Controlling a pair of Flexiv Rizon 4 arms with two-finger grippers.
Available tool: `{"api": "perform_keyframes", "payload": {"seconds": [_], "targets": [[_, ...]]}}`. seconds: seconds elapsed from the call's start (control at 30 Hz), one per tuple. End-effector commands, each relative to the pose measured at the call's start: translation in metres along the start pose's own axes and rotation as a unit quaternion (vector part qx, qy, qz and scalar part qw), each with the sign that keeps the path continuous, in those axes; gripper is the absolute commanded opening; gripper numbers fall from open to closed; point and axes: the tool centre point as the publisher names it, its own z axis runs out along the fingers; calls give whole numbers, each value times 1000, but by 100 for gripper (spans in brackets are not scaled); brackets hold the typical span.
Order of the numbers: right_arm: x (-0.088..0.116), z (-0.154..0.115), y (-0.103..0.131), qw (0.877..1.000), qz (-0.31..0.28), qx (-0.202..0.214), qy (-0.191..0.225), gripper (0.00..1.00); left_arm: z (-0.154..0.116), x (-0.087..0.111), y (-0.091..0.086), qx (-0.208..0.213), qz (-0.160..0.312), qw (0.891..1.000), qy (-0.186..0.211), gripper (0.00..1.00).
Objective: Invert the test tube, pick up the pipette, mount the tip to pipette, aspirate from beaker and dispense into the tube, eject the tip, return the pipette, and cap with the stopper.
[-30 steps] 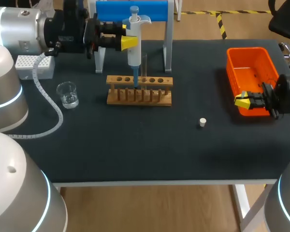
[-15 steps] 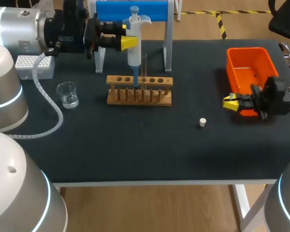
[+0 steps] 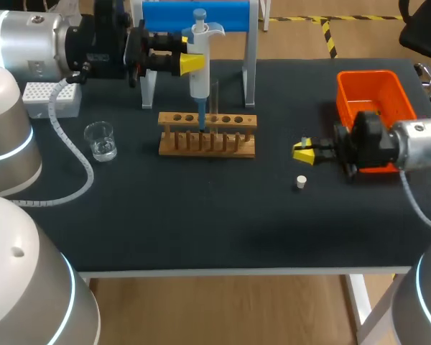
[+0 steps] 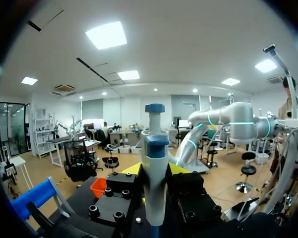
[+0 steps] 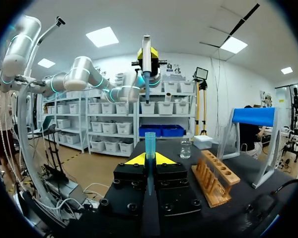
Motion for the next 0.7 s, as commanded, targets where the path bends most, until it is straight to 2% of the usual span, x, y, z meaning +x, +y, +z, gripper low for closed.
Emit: {"api": "perform_keyframes", "payload": {"seconds": [0.03, 0.7], "targets": [[-2, 15, -5, 1000, -1, -4, 6, 0, 0, 0, 0, 1, 1, 1000, 0, 0], [0, 20, -5, 1000, -2, -3, 9, 0, 0, 0, 0, 1, 1, 1000, 0, 0]]}}
